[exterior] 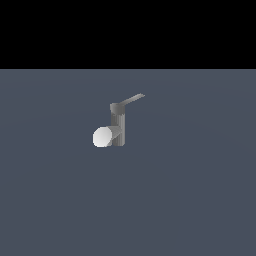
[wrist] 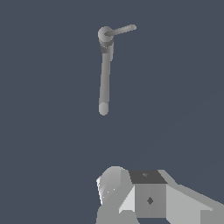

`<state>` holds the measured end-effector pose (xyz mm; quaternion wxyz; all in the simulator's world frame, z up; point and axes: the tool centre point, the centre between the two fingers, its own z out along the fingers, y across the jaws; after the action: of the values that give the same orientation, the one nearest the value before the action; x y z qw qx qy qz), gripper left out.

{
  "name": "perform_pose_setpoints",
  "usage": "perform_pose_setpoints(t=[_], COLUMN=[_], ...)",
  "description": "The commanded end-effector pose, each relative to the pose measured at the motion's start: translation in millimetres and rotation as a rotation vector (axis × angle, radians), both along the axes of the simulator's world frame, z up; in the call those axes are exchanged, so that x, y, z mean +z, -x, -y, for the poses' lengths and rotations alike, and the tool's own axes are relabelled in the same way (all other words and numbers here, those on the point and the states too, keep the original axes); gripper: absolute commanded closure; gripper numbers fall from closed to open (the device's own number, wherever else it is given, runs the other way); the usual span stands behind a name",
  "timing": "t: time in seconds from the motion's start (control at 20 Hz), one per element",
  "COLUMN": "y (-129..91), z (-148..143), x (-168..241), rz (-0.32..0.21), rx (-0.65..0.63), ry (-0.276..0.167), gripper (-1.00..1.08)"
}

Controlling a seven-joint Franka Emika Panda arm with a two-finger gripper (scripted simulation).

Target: Turn on the faucet by rotating a designated handle.

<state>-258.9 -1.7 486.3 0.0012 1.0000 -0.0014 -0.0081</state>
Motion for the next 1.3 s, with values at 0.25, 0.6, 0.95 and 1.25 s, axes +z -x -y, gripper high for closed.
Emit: perform_pose_setpoints(t=[0.25, 0.6, 0.95, 1.25], y=[0, 3, -8, -33], z=[9, 20, 19, 19], x=[3, 7, 4, -2], rz=[0.006, 0.013, 0.01, 0.001], rx=[-0.033, -0.07, -0.1, -0.175], ry=[-0.012, -0.023, -0.039, -0.074], gripper=[1.08, 1.08, 1.08, 1.08])
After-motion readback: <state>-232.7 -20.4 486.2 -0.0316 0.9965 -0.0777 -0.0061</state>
